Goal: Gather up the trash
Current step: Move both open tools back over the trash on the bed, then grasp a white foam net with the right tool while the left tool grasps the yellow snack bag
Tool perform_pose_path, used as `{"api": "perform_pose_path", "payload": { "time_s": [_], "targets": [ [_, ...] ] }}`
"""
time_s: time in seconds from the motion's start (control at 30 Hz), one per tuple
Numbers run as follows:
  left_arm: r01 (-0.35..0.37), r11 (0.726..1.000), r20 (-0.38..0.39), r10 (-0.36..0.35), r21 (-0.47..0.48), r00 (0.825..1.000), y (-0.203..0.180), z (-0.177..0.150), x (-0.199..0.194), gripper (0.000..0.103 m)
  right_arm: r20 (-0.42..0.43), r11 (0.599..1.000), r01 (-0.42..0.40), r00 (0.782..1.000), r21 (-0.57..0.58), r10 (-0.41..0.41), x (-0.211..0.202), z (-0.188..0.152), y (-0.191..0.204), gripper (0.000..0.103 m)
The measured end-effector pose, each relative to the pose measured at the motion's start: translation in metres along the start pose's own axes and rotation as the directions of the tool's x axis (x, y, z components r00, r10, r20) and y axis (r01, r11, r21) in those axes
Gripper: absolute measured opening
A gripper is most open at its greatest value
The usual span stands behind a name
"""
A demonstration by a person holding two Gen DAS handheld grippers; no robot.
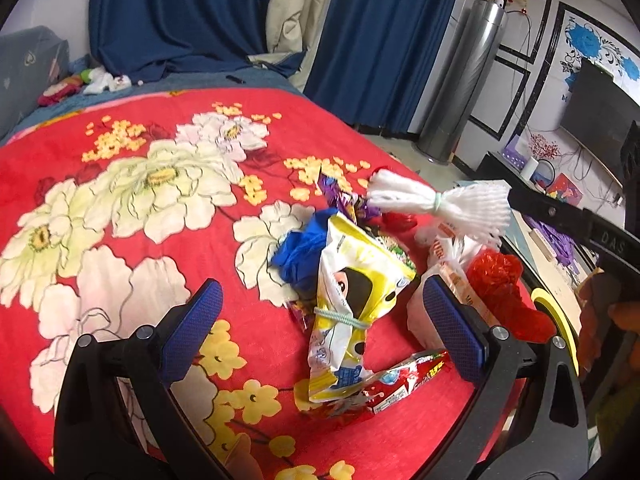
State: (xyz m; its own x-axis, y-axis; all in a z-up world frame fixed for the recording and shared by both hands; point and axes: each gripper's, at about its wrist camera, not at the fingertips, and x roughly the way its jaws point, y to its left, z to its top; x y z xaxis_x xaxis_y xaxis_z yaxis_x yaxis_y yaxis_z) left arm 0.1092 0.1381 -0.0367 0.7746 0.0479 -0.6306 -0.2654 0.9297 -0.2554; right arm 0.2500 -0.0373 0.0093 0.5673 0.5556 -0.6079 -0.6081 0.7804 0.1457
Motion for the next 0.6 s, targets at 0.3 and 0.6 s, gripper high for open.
{"api": "perform_pose_path", "payload": {
  "time_s": [0.3, 0.6],
  "targets": [
    [0.035, 0.999, -0.057, -0.034, 0.004, 0.998, -0.001, -0.009, 0.016, 0.092, -0.03, 1.0, 0.013, 0.999, -0.004, -0.013, 0.019, 0.0, -0.003, 0.079],
    [0.074, 0.997, -0.117, -0.077, -0.03, 0.99, 0.003, -0.014, 0.026, 0.073, -0.056, 0.999, -0.039, 0.998, -0.022, 0.037, 0.028, -0.006, 0.002, 0.017]
  ]
}}
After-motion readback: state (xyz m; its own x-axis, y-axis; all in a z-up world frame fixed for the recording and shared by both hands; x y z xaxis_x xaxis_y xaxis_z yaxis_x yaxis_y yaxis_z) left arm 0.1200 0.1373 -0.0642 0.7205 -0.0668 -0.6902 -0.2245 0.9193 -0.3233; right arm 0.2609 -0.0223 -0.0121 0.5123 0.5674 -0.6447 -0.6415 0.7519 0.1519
